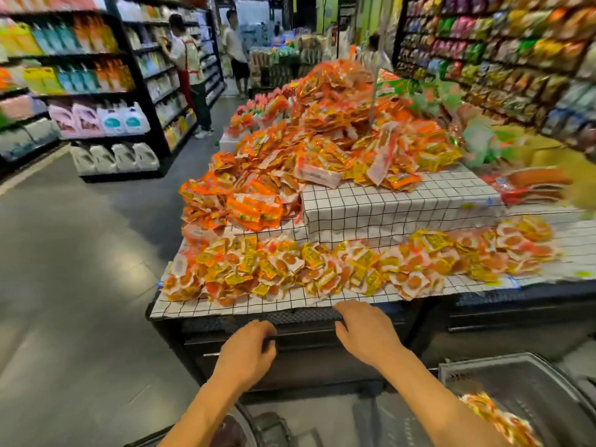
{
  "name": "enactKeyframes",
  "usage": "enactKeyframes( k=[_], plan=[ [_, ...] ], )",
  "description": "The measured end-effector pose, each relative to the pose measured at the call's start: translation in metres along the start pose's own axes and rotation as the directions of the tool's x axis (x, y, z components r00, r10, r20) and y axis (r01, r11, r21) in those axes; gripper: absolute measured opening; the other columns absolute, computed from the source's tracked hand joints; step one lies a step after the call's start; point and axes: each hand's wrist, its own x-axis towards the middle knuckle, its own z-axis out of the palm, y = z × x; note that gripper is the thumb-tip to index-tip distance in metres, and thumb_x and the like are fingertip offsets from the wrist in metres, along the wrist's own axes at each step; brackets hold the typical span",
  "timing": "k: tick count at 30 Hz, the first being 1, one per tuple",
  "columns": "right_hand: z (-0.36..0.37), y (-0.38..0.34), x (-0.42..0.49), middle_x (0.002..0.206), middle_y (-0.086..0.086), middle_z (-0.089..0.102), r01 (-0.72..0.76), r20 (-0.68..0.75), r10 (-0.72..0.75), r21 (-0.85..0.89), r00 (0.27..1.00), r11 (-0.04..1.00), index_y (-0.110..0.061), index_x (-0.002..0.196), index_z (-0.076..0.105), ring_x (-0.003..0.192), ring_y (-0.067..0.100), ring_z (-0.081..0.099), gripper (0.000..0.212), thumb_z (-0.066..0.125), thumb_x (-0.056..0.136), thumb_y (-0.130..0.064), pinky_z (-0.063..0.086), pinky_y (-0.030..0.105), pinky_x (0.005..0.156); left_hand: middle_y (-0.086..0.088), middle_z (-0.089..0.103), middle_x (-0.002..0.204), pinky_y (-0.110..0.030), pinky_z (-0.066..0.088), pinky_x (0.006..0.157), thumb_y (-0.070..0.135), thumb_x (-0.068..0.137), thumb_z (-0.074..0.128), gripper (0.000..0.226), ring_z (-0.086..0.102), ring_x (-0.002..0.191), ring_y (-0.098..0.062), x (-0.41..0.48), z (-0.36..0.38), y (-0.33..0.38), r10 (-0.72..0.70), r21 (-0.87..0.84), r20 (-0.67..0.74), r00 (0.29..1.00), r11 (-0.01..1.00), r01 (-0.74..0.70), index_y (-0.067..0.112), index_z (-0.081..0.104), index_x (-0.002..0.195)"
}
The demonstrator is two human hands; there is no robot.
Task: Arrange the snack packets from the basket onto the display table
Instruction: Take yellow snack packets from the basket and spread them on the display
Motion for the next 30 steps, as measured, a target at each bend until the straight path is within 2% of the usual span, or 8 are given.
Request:
enactKeyframes(
  k=[4, 9, 12, 17, 20, 23, 25, 30],
  plan=[
    [-0.013, 0.074, -0.001, 0.134, 0.0, 0.057, -0.066, -0.03, 0.068, 0.066, 0.997, 0.996, -0.023, 0.142, 0.048, 0.118, 0.023, 0.056, 0.043, 0.044, 0.102, -0.037, 0.05, 0.038, 0.09, 0.012, 0.063, 0.113, -0.026, 0.05, 0.086, 0.033, 0.093, 0.056, 0.026, 0.061, 0.103, -0.007, 0.041, 0.028, 0.049, 0.013, -0.038, 0.016, 1.0, 0.999, -0.012, 0.03, 0.062, 0.118],
    [-0.019, 0.145, 0.017, 0.135, 0.0, 0.055, -0.067, -0.027, 0.07, 0.086, 0.997, 0.994, -0.022, 0.14, 0.049, 0.118, 0.022, 0.056, 0.042, 0.044, 0.101, -0.036, 0.05, 0.039, 0.09, 0.006, 0.064, 0.104, -0.033, 0.052, 0.083, 0.027, 0.091, 0.056, 0.02, 0.062, 0.097, -0.013, 0.084, 0.057, 0.1, -0.009, -0.062, 0.027, 1.0, 0.998, 0.011, 0.027, 0.065, 0.109],
    [-0.018, 0.163, 0.035, 0.13, -0.001, 0.056, -0.048, -0.009, 0.049, 0.088, 0.999, 0.995, -0.023, 0.136, 0.051, 0.112, 0.021, 0.057, 0.039, 0.044, 0.1, -0.037, 0.051, 0.037, 0.085, 0.005, 0.064, 0.106, -0.032, 0.051, 0.08, 0.028, 0.092, 0.056, 0.02, 0.062, 0.096, -0.014, 0.101, 0.063, 0.113, -0.051, -0.063, 0.015, 0.999, 0.997, 0.051, 0.027, 0.063, 0.112],
    [-0.015, 0.17, 0.073, 0.137, -0.002, 0.05, 0.029, -0.001, -0.029, 0.098, 1.0, 0.995, -0.021, 0.147, 0.04, 0.123, 0.022, 0.051, 0.05, 0.047, 0.099, -0.034, 0.048, 0.036, 0.09, 0.005, 0.06, 0.123, -0.031, 0.049, 0.087, 0.032, 0.094, 0.056, 0.034, 0.057, 0.113, -0.015, 0.129, 0.067, 0.114, -0.075, -0.03, 0.015, 0.997, 0.997, 0.075, 0.025, 0.058, 0.127],
    [-0.006, 0.166, 0.101, 0.139, -0.001, 0.047, 0.055, 0.008, -0.056, 0.108, 0.998, 0.993, -0.023, 0.147, 0.039, 0.125, 0.022, 0.048, 0.054, 0.051, 0.097, -0.04, 0.047, 0.035, 0.093, 0.003, 0.057, 0.126, -0.029, 0.048, 0.086, 0.031, 0.093, 0.058, 0.036, 0.057, 0.111, -0.017, 0.15, 0.068, 0.106, -0.048, -0.019, 0.022, 0.999, 0.999, 0.049, 0.023, 0.056, 0.128],
    [0.006, 0.161, 0.129, 0.153, 0.002, 0.031, 0.05, 0.034, -0.053, 0.088, 0.998, 0.995, -0.026, 0.15, 0.03, 0.137, 0.024, 0.035, 0.066, 0.054, 0.093, -0.048, 0.044, 0.039, 0.103, 0.004, 0.053, 0.127, -0.03, 0.049, 0.089, 0.035, 0.091, 0.056, 0.039, 0.056, 0.113, -0.019, 0.174, 0.079, 0.093, 0.014, -0.008, -0.013, 1.0, 1.0, -0.014, 0.026, 0.055, 0.129],
    [0.013, 0.158, 0.145, 0.16, 0.003, 0.016, 0.027, 0.072, -0.032, 0.065, 0.997, 0.997, -0.029, 0.154, 0.021, 0.146, 0.027, 0.019, 0.076, 0.057, 0.091, -0.053, 0.041, 0.043, 0.106, 0.003, 0.046, 0.136, -0.031, 0.046, 0.098, 0.037, 0.086, 0.058, 0.054, 0.049, 0.122, -0.02, 0.19, 0.089, 0.087, 0.003, 0.009, -0.006, 1.0, 1.0, -0.003, 0.028, 0.047, 0.138],
    [0.042, 0.154, 0.177, 0.164, -0.001, -0.011, -0.01, 0.15, 0.01, 0.002, 0.989, 1.0, -0.038, 0.155, 0.003, 0.151, 0.031, -0.007, 0.102, 0.07, 0.08, -0.053, 0.033, 0.048, 0.113, -0.001, 0.036, 0.147, -0.037, 0.037, 0.108, 0.047, 0.082, 0.06, 0.074, 0.036, 0.132, -0.026, 0.22, 0.111, 0.075, 0.033, 0.16, 0.06, 0.998, 0.986, -0.043, 0.029, 0.032, 0.148]
  ],
)
